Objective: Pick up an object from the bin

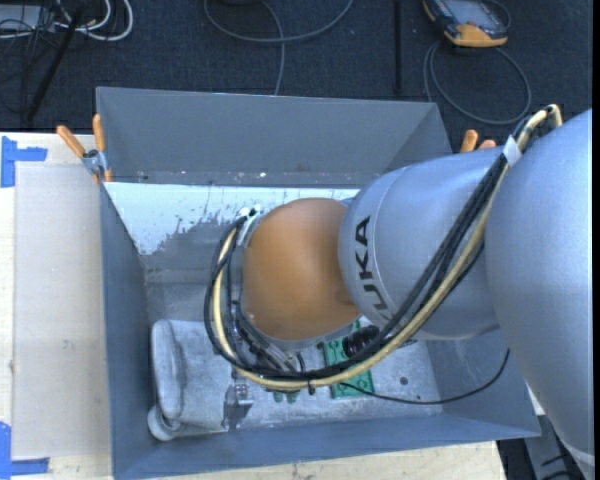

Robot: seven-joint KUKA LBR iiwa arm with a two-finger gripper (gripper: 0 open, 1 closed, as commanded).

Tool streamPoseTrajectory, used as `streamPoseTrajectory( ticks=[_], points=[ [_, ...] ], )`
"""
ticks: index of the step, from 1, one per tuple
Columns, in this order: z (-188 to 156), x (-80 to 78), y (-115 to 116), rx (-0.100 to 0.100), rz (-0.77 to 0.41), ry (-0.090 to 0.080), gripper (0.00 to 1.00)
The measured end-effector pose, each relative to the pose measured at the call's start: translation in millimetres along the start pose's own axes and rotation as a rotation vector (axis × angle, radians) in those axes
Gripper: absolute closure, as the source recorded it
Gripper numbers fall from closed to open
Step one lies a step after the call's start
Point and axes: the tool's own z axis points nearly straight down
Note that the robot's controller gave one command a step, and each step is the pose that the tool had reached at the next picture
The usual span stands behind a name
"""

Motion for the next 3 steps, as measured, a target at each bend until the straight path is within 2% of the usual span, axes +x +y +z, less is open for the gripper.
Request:
streamPoseTrajectory(
  ticks=[1,2,3],
  points=[
    [54,-18.9,28,0.012,-0.042,-0.015,0.0],
    [55,-17.6,29,0.014,-0.041,-0.009,1.0],
    [-98,-8.2,-28,-0.001,-0.241,-0.018,1.0]
  ],
)
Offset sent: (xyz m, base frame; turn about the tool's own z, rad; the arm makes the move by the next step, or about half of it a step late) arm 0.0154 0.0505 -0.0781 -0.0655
